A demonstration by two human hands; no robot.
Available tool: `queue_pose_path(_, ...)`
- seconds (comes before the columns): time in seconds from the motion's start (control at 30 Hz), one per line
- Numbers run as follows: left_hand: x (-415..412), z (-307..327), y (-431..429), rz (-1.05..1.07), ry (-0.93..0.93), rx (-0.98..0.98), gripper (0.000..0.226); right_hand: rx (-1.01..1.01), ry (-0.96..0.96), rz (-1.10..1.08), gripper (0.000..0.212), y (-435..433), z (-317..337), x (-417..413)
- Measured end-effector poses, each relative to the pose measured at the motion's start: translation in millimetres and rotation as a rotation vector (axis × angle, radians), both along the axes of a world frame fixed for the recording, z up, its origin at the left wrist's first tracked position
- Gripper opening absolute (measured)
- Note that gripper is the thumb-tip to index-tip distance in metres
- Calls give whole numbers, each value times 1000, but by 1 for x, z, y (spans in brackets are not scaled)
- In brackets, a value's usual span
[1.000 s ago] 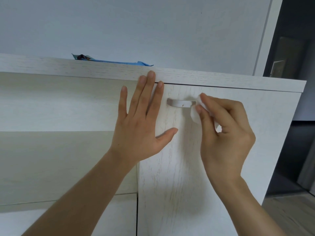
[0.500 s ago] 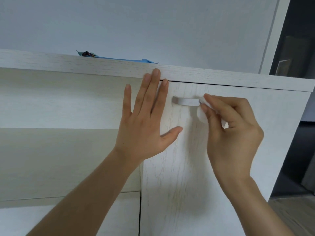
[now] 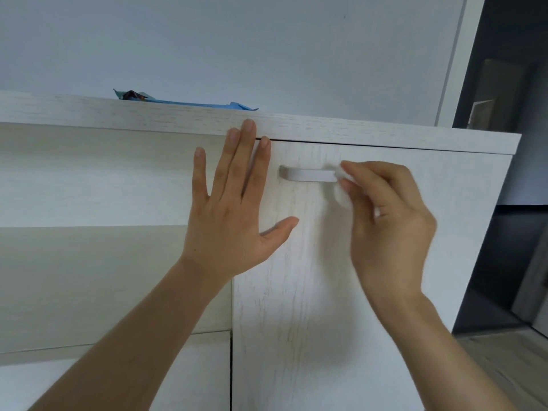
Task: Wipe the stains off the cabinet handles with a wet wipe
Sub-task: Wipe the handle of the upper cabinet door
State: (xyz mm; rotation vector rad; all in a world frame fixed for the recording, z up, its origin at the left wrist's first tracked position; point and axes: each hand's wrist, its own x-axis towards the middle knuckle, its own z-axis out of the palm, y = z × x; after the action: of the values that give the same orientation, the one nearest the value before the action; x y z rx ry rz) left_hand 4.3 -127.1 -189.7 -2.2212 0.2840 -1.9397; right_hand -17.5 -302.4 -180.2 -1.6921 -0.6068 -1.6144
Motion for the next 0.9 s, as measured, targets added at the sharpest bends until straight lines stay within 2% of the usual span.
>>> queue_pose_path(0.17,-1,1,0,11,8,1,91,148,138,96,19,-23,1,4)
queue_pose_path(0.37,-1,0,-1,6,-11,8,90,90,92,124,19,-13,-1,4)
queue_pose_path(0.53,-2,0,-1,-9,-11,7,90,494,254,372,22,-15,-7,4)
queue_pose_path(0.6,-1,0,-1,-12,-13,6,90,550,285,441,21,-12,-6,4)
queue_pose_path(0.8,1,0,-1,-27,-17,3,90,497,216,413,21,-2,-6,0)
queue_pose_path(0.9,1,-1,-1,-19,-18,3,88,311,109,303,22,11,-5,-6)
